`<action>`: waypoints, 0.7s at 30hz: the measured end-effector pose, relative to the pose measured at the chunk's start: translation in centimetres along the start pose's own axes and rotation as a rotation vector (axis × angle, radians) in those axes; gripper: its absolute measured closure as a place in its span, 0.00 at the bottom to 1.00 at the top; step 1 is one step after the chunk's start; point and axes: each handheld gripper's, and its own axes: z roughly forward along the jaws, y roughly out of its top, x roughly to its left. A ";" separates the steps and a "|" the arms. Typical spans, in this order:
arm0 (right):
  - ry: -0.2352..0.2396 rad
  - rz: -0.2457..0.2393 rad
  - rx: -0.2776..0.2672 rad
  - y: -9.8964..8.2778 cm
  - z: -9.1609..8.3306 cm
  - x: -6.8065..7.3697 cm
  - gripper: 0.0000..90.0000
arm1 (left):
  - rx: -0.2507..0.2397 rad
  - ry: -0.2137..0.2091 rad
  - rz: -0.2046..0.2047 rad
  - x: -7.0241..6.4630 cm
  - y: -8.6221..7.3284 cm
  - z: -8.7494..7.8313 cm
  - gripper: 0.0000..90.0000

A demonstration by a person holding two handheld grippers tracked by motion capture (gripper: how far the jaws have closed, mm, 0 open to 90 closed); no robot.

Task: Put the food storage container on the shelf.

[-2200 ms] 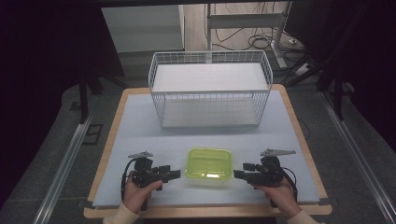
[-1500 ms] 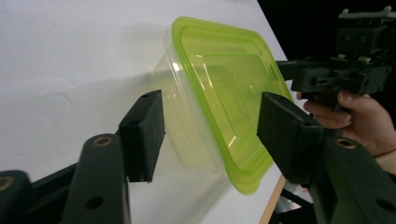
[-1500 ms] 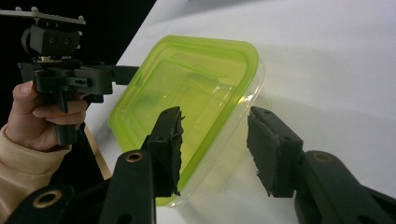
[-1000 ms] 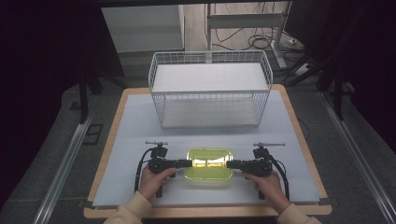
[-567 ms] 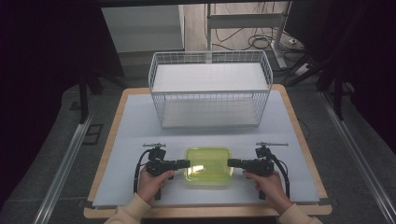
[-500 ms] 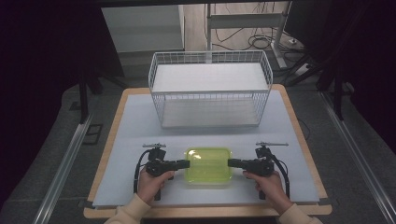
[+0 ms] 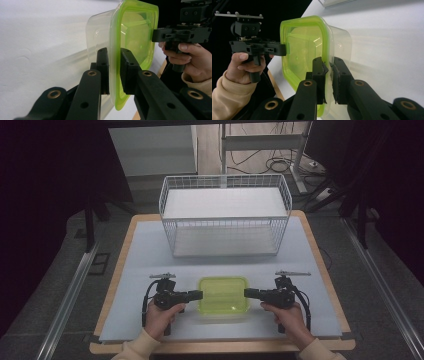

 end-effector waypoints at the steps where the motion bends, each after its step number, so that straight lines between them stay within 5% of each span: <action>1: -0.005 -0.019 -0.002 0.1 -0.1 0.1 0.91 | -0.003 0.000 0.002 0.0 0.0 0.0 0.89; 21: -0.033 -0.092 -0.042 1.7 -1.0 1.1 0.91 | -0.028 0.003 0.038 -1.0 1.8 -0.3 0.89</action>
